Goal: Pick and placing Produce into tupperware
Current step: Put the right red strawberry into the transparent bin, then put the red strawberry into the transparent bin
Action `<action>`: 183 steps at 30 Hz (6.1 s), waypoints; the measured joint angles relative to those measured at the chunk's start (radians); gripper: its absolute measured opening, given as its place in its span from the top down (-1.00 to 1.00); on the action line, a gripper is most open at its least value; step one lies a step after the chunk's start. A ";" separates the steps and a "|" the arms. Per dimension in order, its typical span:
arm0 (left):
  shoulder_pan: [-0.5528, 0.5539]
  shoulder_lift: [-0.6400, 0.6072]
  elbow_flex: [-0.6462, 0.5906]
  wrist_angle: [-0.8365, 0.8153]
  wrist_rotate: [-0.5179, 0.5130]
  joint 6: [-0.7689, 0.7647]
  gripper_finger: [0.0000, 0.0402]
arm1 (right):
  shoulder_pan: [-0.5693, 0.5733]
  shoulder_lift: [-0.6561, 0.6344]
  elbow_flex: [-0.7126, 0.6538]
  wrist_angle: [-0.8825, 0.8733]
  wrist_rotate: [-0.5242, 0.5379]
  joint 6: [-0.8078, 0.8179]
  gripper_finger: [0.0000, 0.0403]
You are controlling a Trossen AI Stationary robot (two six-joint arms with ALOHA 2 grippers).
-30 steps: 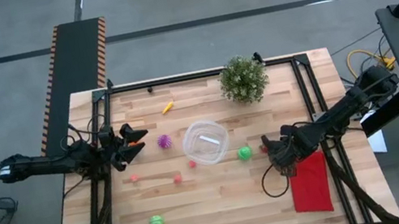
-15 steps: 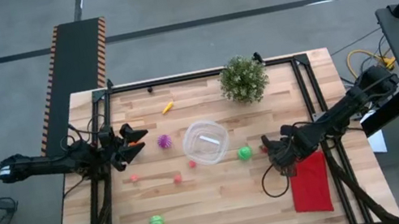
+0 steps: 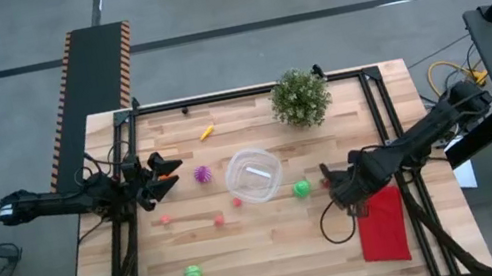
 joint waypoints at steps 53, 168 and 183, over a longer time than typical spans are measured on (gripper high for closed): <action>-0.002 -0.182 0.000 0.013 0.157 -0.002 -0.45 | -0.389 0.875 1.127 -0.159 0.044 -0.530 -0.18; -0.001 -0.124 0.000 0.008 0.125 -0.003 -0.45 | -0.346 0.250 -0.024 0.296 -0.113 0.419 0.24; -0.001 -0.124 0.000 0.008 0.125 -0.003 -0.45 | -0.346 0.250 -0.011 0.290 -0.133 0.418 0.27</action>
